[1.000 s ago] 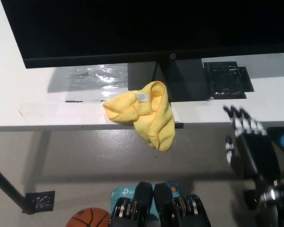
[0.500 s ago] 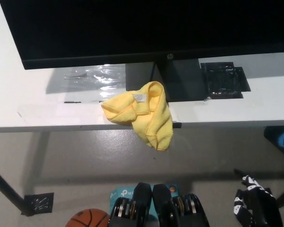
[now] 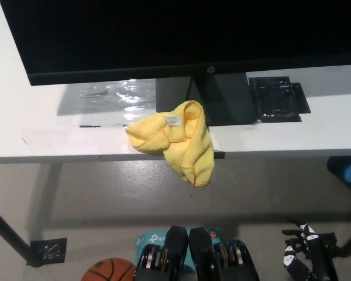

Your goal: The robot uses its right hand to pick up the cloth kept in the middle of the desk and use it to wipe the monitor in the middle of the desk by swiping its screen twice

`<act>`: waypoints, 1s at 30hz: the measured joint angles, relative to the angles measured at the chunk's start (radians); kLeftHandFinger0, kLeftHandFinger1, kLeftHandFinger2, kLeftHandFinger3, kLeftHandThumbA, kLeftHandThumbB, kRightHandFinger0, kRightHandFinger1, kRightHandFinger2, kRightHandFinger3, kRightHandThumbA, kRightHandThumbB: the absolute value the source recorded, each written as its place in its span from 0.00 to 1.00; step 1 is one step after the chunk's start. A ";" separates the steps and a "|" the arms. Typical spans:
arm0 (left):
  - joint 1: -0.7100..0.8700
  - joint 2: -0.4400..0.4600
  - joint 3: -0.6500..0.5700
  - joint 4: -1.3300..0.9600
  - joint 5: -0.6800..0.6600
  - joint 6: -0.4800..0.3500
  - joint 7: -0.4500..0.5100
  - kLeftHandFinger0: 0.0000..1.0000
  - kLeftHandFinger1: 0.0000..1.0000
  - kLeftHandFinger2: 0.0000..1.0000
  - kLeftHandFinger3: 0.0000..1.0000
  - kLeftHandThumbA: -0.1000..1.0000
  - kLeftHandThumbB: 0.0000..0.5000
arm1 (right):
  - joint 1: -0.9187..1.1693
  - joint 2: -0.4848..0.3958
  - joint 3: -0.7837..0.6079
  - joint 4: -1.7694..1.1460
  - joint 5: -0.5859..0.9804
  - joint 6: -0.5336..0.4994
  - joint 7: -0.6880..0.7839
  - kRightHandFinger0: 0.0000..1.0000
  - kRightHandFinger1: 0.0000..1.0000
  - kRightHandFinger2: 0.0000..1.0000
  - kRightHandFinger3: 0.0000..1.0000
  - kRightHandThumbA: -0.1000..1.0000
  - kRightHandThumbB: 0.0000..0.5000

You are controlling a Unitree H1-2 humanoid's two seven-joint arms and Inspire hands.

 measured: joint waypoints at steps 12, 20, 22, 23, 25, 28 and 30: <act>-0.001 -0.001 -0.001 -0.019 0.001 0.010 0.000 0.50 0.55 0.72 0.94 0.35 0.00 | -0.015 0.000 -0.013 -0.001 0.076 -0.006 0.017 0.54 0.61 0.69 0.87 0.00 0.15; -0.007 -0.001 -0.002 -0.019 0.000 0.028 -0.008 0.53 0.57 0.73 0.96 0.37 0.00 | -0.028 -0.001 -0.013 0.001 0.092 -0.006 0.023 0.53 0.60 0.70 0.86 0.00 0.16; -0.007 -0.001 -0.002 -0.020 0.001 0.031 -0.010 0.53 0.57 0.72 0.96 0.37 0.00 | -0.030 0.000 -0.013 0.001 0.094 -0.006 0.023 0.51 0.59 0.69 0.86 0.00 0.16; -0.007 -0.001 -0.002 -0.020 0.001 0.033 -0.011 0.53 0.57 0.72 0.95 0.37 0.00 | -0.032 0.000 -0.013 0.001 0.094 -0.005 0.022 0.50 0.58 0.69 0.86 0.00 0.16; -0.007 -0.001 -0.001 -0.020 0.001 0.035 -0.011 0.51 0.55 0.71 0.95 0.36 0.00 | -0.037 0.000 -0.013 0.003 0.095 -0.005 0.022 0.49 0.58 0.69 0.85 0.00 0.16; -0.007 -0.001 0.000 -0.019 0.002 0.035 -0.011 0.51 0.54 0.71 0.94 0.38 0.00 | -0.046 0.000 -0.013 0.010 0.098 -0.005 0.022 0.43 0.53 0.66 0.86 0.00 0.17; -0.007 -0.001 0.000 -0.020 0.003 0.035 -0.011 0.52 0.56 0.72 0.95 0.39 0.00 | -0.051 0.000 -0.013 0.011 0.100 -0.005 0.022 0.41 0.51 0.65 0.85 0.00 0.19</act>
